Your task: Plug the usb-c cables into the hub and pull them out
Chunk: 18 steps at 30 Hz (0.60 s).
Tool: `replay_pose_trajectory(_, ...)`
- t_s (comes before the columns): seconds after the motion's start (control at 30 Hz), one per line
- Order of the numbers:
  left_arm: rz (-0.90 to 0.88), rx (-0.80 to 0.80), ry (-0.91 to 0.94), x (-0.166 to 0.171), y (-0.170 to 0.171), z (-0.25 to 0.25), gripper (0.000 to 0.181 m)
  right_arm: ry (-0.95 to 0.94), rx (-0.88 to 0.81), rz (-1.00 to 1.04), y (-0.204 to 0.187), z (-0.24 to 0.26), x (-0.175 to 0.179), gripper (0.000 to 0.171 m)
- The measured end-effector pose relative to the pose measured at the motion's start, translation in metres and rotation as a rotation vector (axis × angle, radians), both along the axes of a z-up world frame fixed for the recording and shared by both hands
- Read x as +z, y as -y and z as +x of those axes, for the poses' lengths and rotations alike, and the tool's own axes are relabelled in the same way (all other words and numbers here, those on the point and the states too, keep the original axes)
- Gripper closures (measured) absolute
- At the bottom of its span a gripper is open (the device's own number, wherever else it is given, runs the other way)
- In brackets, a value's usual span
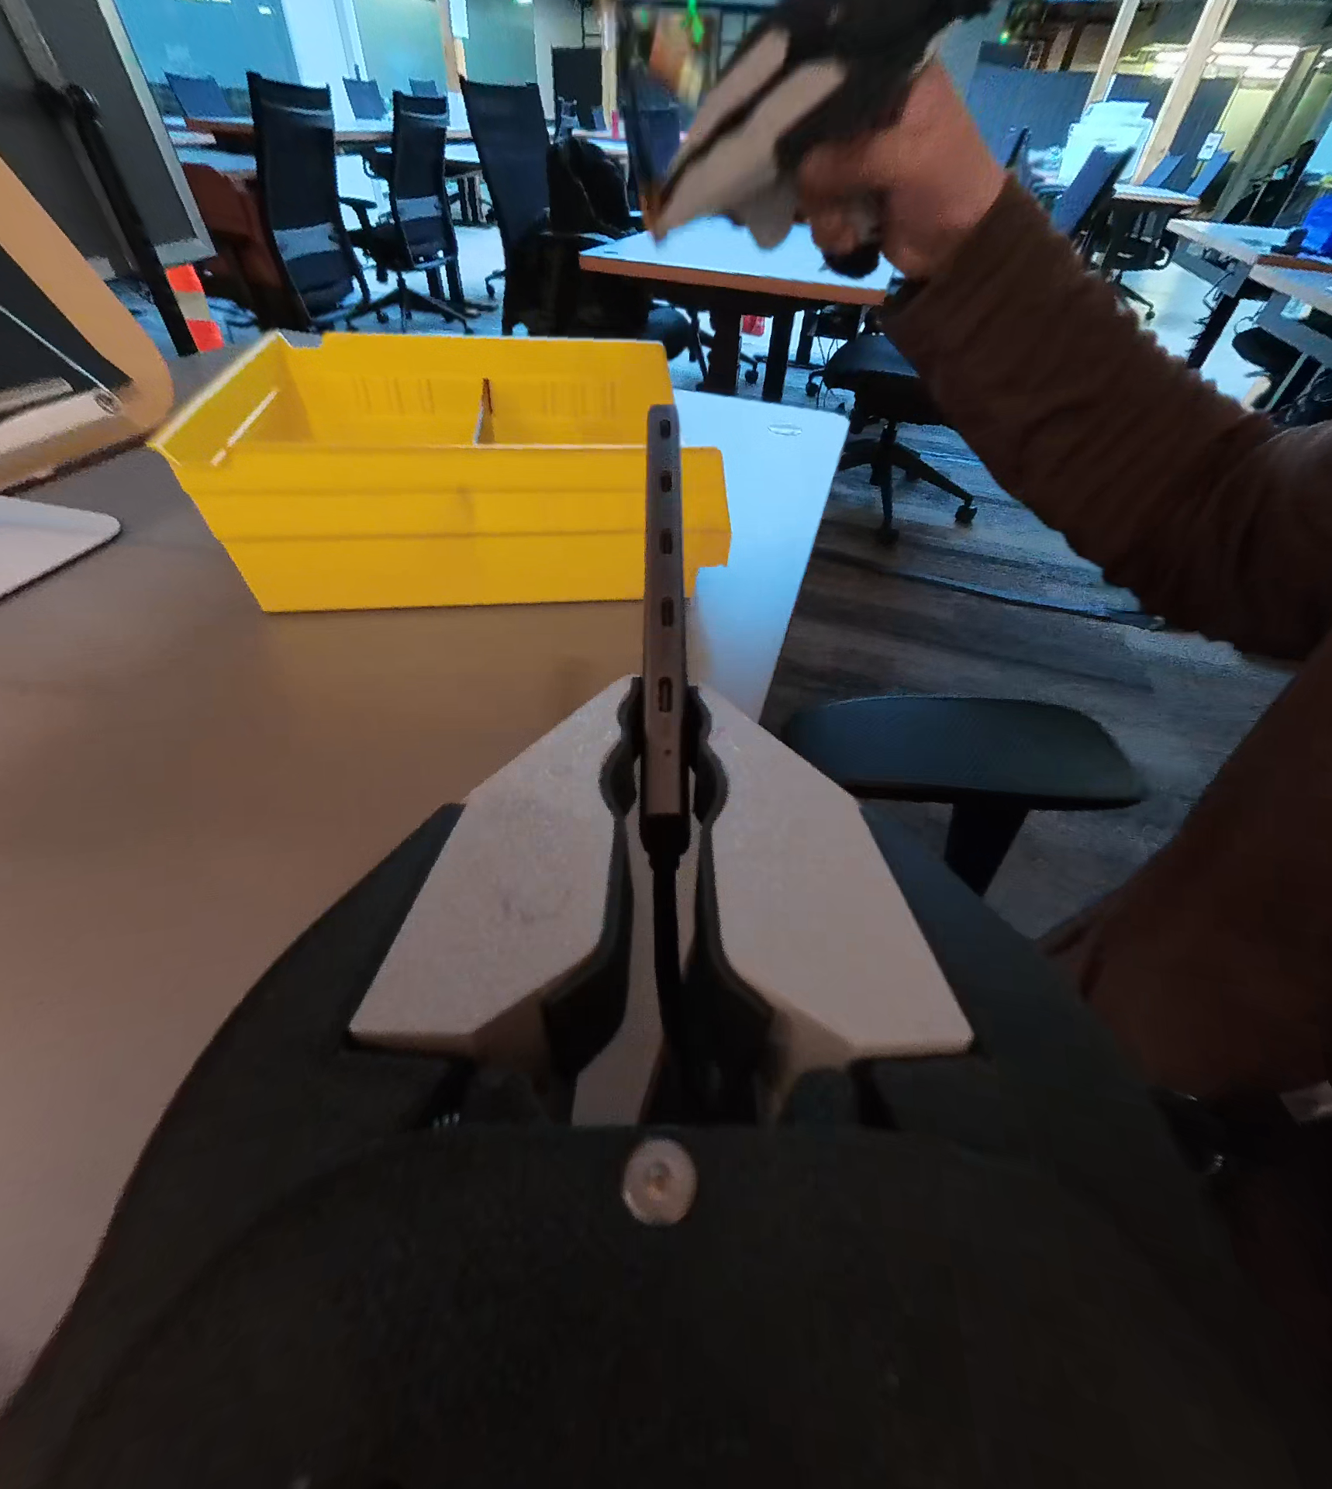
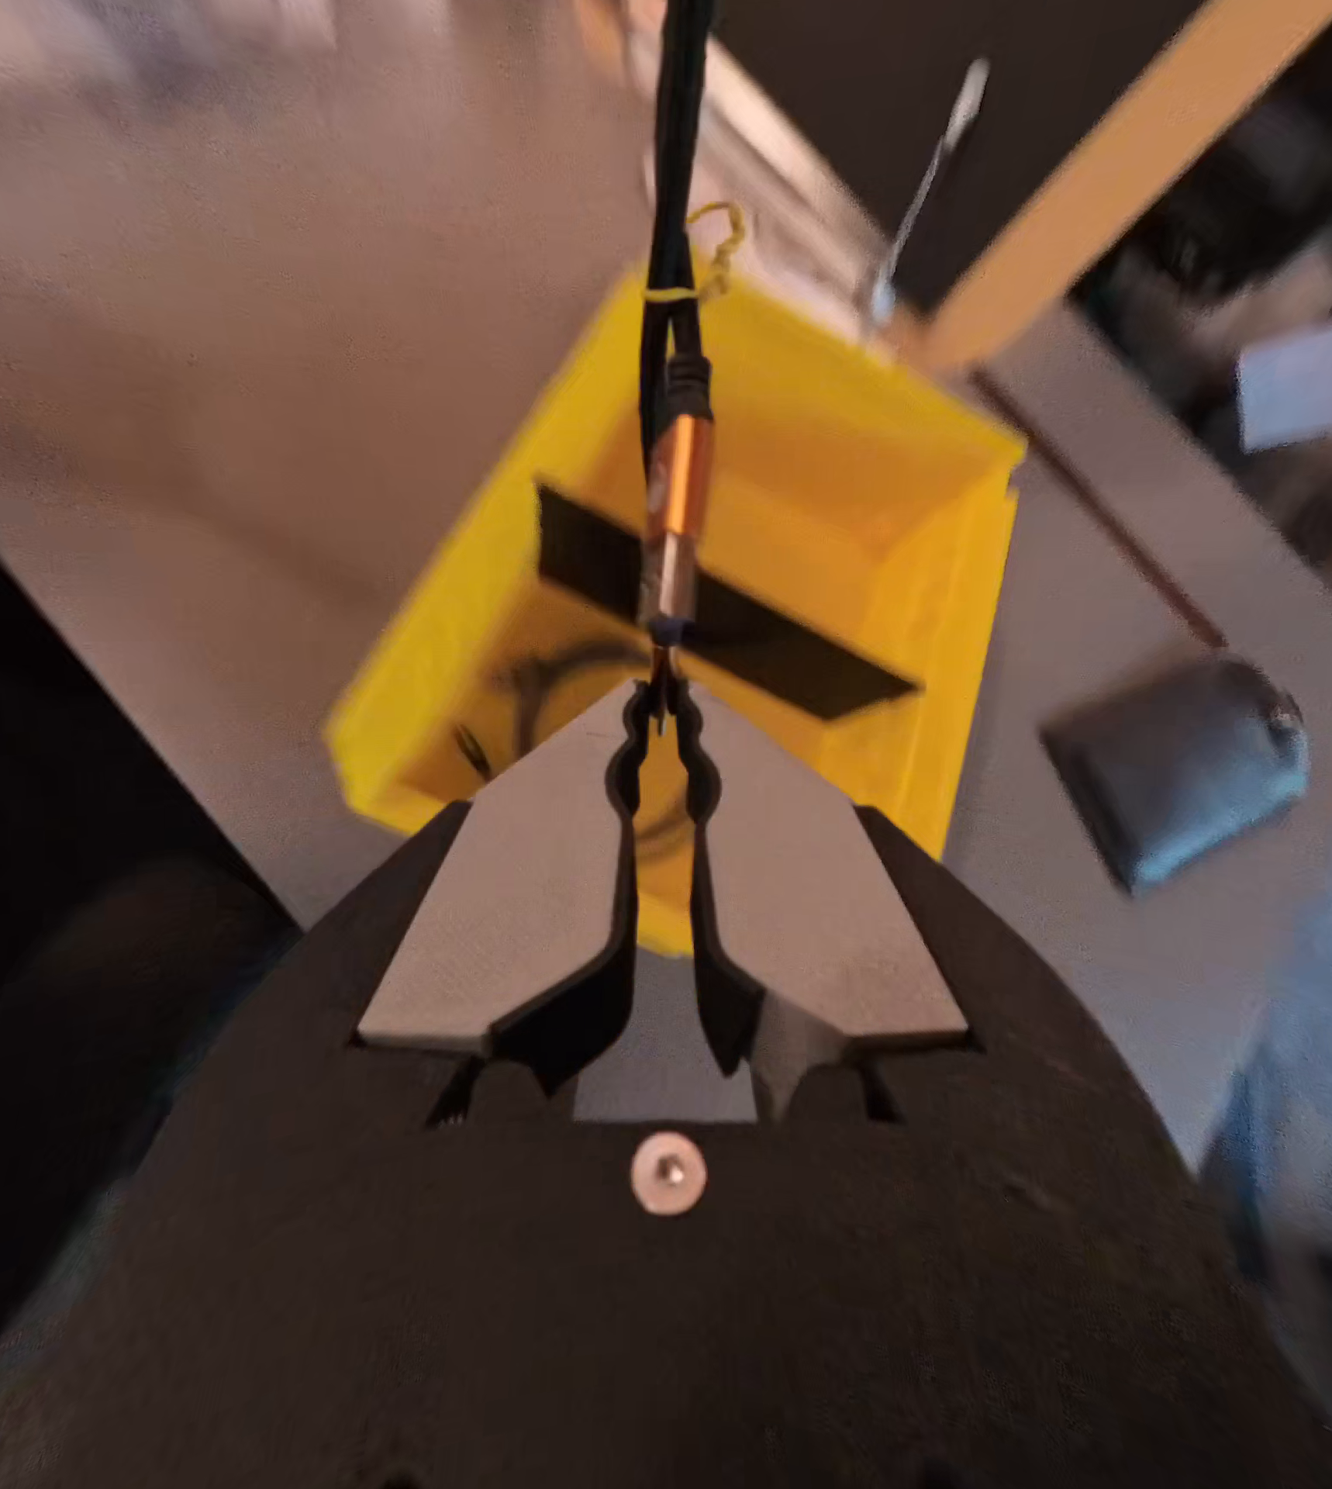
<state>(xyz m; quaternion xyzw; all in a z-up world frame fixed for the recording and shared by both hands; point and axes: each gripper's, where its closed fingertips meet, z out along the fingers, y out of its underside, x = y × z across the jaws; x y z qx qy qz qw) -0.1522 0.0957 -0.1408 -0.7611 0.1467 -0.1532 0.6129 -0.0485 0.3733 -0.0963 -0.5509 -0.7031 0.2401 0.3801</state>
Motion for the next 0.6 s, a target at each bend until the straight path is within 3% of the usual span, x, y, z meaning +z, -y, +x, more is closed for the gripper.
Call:
replay_pose_trajectory(0.17,0.004,0.002,-0.031,0.01,-0.013,-0.012,0.174,0.373,-0.088,0.316,-0.057,0.009,-0.094,0.161)
replay_pose_trajectory(0.3,-0.032,-0.004,-0.089,0.004,-0.02,-0.012,0.174,0.3,-0.149,0.295,-0.047,0.0,-0.088,0.142)
replay_pose_trajectory(0.37,-0.052,-0.018,-0.129,-0.001,-0.021,-0.009,0.174,0.172,-0.068,0.216,-0.009,-0.017,-0.066,0.125)
replay_pose_trajectory(0.43,-0.069,-0.043,-0.166,-0.005,-0.022,-0.004,0.174,0.063,0.128,0.103,0.058,-0.036,-0.044,0.109)
replay_pose_trajectory(0.6,-0.085,-0.125,-0.24,-0.01,-0.024,0.016,0.174,0.011,0.551,0.105,0.202,-0.066,-0.031,0.121)
